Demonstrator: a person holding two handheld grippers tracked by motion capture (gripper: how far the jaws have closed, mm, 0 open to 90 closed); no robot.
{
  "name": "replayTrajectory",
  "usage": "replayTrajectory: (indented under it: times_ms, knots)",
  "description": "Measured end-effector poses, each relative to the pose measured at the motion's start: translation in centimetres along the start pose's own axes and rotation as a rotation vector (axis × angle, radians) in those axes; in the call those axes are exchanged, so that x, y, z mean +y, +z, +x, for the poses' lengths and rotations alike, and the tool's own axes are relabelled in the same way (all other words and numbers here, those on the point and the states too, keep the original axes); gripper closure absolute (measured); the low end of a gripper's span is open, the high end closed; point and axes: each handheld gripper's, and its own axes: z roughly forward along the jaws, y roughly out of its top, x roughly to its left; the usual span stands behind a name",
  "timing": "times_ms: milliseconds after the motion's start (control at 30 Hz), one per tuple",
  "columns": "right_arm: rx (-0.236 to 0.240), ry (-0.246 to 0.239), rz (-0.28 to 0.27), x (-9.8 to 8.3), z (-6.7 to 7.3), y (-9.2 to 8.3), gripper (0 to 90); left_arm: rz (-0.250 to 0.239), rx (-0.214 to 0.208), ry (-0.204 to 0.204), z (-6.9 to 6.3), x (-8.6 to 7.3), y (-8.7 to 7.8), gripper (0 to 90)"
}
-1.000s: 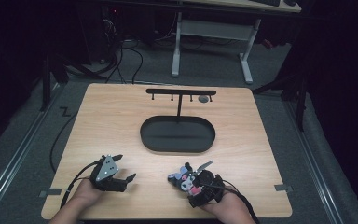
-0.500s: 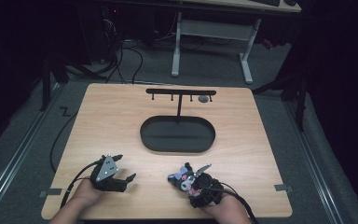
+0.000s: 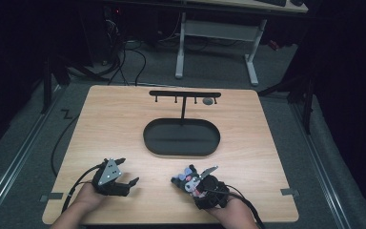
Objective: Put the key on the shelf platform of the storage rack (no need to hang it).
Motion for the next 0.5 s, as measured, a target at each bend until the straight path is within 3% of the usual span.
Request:
replayTrajectory:
  times_ms: [500]
  knots:
    - [-0.014, 0.058, -0.041, 0.3, -1.4, -1.3, 48.0, 0.000, 0.000, -0.001, 0.0, 0.0, 0.0, 15.4]
